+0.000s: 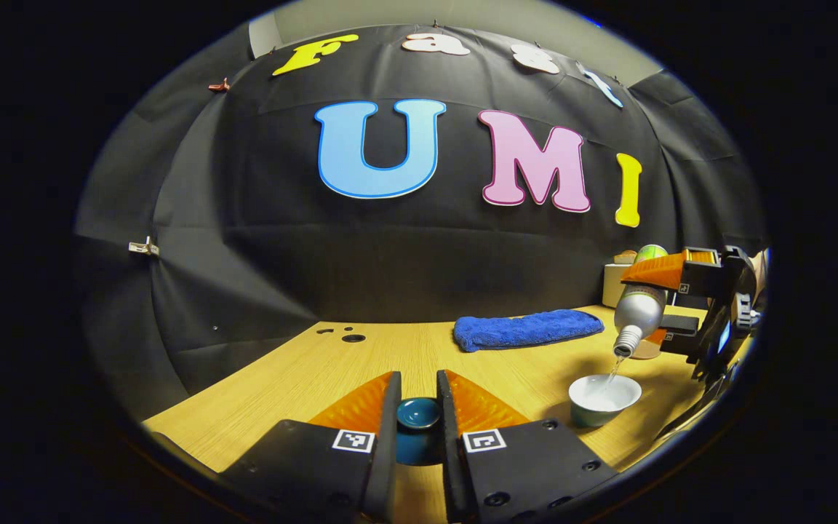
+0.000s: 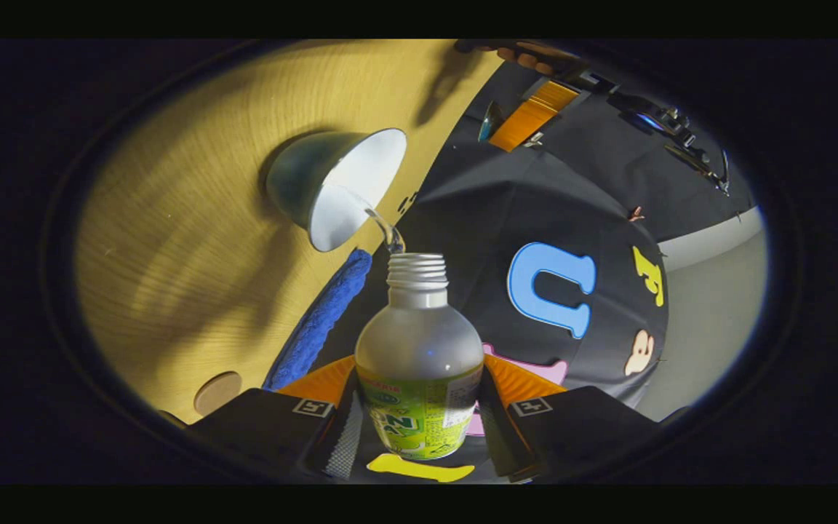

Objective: Open the teacup lid with one hand, grasp the water bottle and pour water into the teacup with the other hand; after pouring, place the water bottle on the coaster and then close the teacup lid.

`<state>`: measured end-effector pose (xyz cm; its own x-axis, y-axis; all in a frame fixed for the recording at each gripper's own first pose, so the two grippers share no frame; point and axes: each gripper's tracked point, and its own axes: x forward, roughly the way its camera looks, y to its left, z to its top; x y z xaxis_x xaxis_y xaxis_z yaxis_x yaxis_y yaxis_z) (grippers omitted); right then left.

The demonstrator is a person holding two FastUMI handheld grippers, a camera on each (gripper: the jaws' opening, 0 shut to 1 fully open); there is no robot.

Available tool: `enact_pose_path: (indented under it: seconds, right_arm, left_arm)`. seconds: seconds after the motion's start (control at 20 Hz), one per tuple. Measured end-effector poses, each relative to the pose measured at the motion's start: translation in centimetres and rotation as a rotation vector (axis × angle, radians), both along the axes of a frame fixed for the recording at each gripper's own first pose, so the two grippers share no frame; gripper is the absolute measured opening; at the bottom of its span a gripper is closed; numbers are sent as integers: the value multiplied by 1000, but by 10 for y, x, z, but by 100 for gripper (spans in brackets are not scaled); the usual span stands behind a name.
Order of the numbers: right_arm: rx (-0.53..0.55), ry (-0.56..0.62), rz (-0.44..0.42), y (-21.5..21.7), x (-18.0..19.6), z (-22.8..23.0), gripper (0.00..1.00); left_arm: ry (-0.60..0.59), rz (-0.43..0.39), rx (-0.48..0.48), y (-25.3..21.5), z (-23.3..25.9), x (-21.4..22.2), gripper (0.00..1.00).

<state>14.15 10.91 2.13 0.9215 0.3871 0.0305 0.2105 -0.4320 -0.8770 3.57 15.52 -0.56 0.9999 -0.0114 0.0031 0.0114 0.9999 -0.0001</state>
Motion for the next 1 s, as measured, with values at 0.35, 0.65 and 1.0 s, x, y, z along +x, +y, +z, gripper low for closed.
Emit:
enact_pose_path:
  seconds: [0.35,0.65,1.0]
  right_arm:
    - [-58,-36,18,3,2,11,73]
    - [-124,-68,31,4,2,17,73]
    - [-163,-103,62,12,1,26,73]
  left_arm:
    - [0,0,0,0,0,0,30]
    - [0,0,0,0,0,0,30]
    - [0,-1,0,0,0,1,30]
